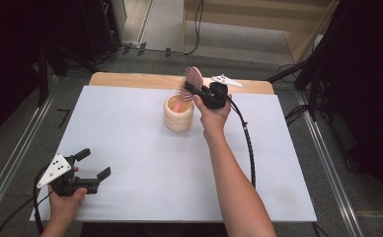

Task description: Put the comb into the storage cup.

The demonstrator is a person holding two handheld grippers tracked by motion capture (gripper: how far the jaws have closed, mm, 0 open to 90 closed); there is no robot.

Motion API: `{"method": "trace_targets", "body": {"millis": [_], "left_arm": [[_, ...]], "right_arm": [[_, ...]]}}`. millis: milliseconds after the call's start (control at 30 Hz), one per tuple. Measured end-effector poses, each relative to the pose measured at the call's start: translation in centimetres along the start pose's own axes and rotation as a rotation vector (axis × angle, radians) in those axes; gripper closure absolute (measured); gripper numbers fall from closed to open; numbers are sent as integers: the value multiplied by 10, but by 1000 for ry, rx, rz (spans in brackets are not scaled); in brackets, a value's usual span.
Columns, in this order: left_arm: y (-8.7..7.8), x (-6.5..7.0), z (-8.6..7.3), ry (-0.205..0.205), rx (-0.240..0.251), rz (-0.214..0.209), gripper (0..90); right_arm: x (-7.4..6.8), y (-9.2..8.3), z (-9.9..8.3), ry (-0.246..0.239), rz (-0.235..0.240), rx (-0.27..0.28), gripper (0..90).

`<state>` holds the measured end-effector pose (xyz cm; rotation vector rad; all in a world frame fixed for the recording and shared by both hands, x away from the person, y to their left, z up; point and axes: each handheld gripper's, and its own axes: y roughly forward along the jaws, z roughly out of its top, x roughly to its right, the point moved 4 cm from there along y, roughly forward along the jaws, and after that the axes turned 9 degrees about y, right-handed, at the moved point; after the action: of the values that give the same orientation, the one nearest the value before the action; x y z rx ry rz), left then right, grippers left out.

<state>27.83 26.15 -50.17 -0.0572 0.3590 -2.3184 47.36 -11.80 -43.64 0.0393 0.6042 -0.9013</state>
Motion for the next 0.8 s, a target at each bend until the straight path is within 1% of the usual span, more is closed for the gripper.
{"method": "trace_targets", "body": {"millis": [233, 300, 533, 800], "left_arm": [[0, 0, 0, 1, -1, 0, 2], [0, 0, 0, 0, -2, 5, 2], [1, 0, 0, 0, -4, 6, 2], [1, 0, 0, 0, -4, 7, 2]], "right_arm": [[0, 4, -5, 7, -3, -6, 636], [2, 3, -6, 21, 2, 1, 636], [13, -2, -8, 88, 2, 25, 634], [19, -2, -9, 102, 2, 21, 621]]}}
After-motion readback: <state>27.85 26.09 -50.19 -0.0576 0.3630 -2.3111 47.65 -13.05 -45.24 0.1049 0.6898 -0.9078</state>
